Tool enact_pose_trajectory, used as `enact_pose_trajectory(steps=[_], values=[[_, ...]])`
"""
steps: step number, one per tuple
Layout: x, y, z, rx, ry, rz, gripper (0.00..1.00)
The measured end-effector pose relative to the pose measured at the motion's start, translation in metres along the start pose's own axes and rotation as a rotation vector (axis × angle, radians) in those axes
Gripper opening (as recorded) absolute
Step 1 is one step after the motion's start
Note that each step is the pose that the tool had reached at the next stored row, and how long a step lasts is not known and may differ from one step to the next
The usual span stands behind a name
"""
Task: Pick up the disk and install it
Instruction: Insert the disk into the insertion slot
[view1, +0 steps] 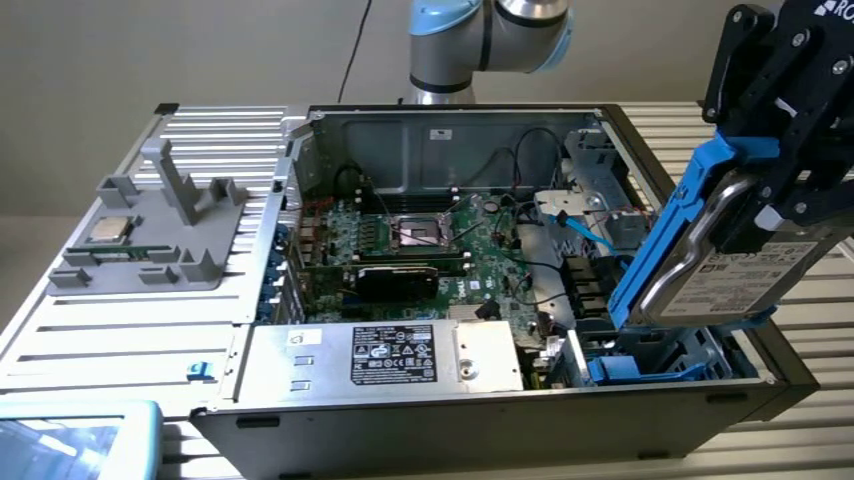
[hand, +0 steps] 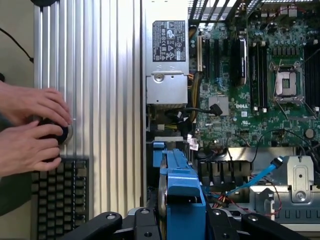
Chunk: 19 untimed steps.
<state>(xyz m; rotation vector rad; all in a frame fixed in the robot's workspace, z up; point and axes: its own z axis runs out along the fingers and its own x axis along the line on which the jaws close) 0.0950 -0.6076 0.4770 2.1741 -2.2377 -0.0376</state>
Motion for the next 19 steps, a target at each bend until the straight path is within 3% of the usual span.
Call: enact_pose_trajectory(steps=[10,14,19], values=[[-0.001,0.0007,0.0182,0.0000,0.0003,0.000,0.37],[-0.004,0.0009,0.0233,0.0002,0.0089,0.000,0.37],[-0.004,0.0016,0.0247,0.0003,0.0089,0.000,0.37]])
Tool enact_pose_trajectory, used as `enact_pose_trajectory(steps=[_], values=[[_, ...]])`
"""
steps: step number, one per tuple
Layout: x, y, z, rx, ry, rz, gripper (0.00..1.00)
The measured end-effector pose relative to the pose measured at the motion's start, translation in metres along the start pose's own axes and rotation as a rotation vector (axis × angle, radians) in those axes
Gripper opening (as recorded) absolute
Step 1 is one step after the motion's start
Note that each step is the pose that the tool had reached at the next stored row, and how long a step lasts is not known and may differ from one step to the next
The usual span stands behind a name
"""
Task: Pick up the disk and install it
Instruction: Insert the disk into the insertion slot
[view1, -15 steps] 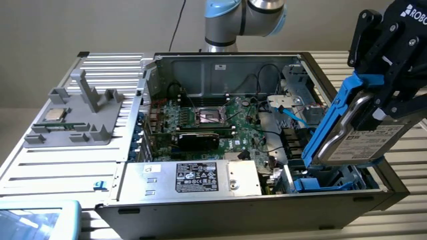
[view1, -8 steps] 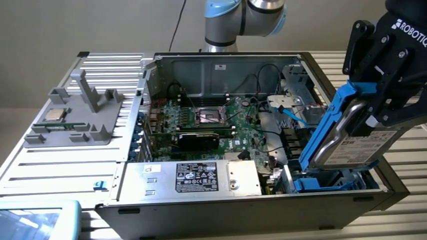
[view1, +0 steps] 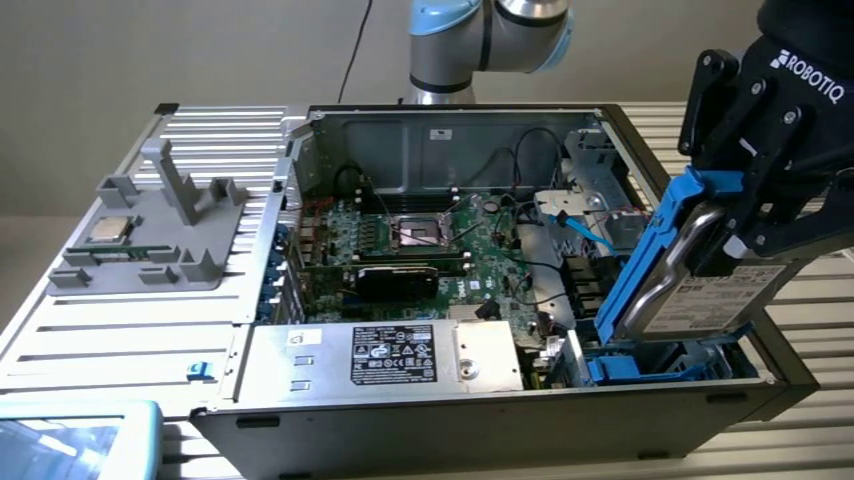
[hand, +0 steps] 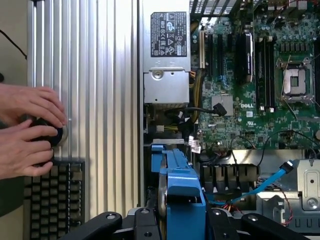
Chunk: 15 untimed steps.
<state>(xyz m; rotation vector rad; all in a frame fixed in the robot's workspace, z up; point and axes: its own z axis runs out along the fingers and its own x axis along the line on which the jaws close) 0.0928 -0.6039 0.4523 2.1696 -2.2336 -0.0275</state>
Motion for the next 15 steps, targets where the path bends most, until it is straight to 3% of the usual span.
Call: enact_pose_trajectory(steps=[6,15], values=[[-0.002,0.0007,0.0101,-0.0001,0.0002,0.000,0.37],[-0.010,0.0008,0.0157,0.0000,0.0001,0.000,0.37]])
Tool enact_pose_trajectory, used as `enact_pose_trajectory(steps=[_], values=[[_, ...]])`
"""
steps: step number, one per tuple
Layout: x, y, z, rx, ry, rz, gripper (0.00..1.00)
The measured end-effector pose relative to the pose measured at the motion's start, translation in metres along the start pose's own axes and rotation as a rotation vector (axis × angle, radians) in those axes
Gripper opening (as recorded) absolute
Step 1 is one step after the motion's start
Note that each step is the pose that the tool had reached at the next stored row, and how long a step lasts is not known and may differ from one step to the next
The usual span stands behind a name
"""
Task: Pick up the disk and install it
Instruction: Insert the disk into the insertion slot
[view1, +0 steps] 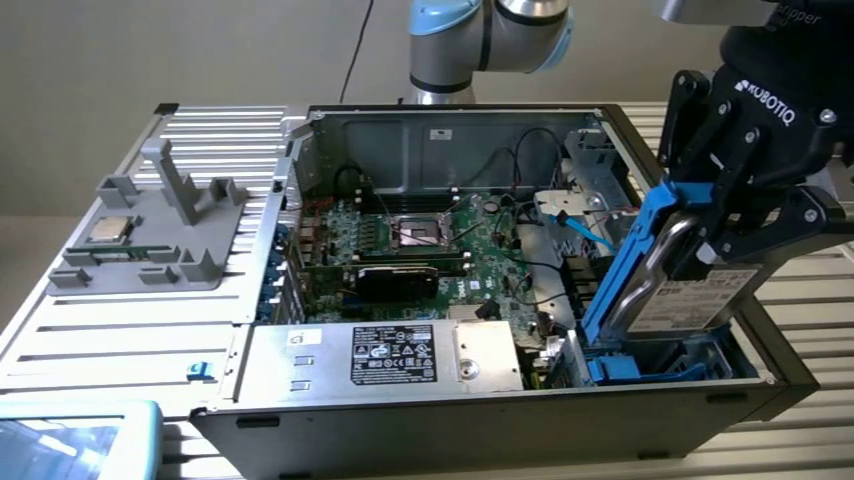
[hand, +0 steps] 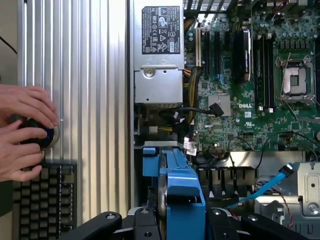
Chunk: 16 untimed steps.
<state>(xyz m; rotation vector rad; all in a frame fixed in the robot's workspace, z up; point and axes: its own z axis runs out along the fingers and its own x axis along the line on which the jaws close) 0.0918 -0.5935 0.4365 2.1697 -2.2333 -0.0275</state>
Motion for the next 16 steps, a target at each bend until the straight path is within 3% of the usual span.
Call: enact_pose_trajectory(steps=[11,16], values=[[0.000,-0.0004,0.0140,-0.0001,-0.0002,0.000,0.37],[0.000,-0.0004,0.0149,-0.0006,-0.0076,0.000,0.37]])
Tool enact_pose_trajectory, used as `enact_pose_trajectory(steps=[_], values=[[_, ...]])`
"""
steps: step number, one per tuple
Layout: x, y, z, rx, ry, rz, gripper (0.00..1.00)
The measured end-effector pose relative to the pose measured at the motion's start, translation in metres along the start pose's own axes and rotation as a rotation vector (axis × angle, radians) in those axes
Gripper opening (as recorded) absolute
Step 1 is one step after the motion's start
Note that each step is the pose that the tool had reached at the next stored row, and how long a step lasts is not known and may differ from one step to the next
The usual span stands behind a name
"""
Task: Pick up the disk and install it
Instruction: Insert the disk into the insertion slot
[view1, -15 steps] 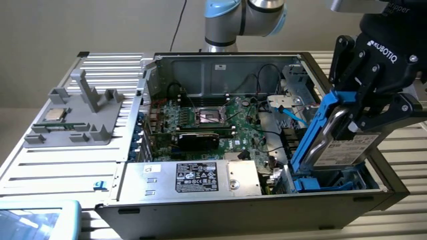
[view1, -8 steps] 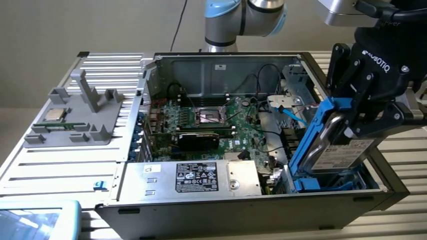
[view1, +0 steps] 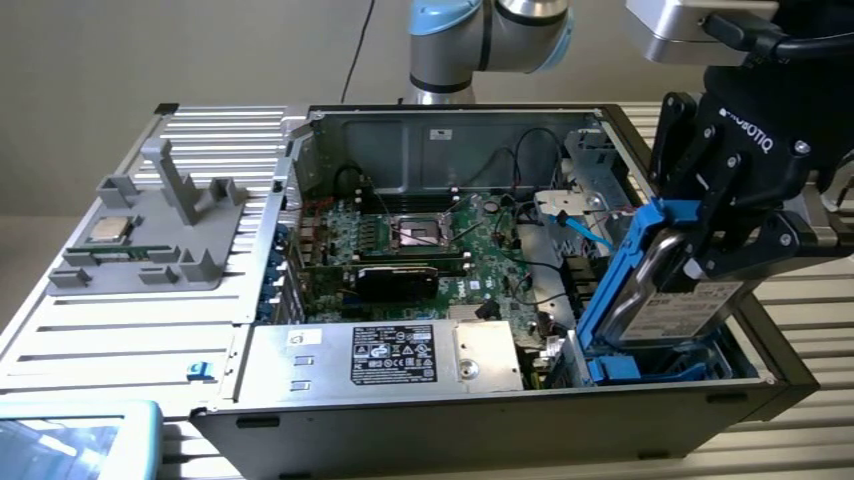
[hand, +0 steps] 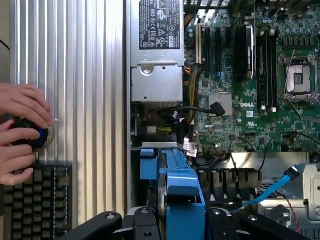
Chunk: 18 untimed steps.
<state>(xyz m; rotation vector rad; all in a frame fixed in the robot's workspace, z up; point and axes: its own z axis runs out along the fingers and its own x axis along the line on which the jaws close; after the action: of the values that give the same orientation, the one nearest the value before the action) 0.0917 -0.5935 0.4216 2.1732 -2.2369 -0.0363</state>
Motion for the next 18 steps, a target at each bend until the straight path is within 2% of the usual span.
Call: enact_pose_trajectory(steps=[2,7,18], values=[[0.000,0.0000,0.0001,-0.0001,-0.0018,0.000,0.37],[0.000,-0.0001,0.0013,-0.0001,-0.0018,0.000,0.37],[0.000,-0.0010,0.0112,-0.0005,-0.0052,0.000,0.37]])
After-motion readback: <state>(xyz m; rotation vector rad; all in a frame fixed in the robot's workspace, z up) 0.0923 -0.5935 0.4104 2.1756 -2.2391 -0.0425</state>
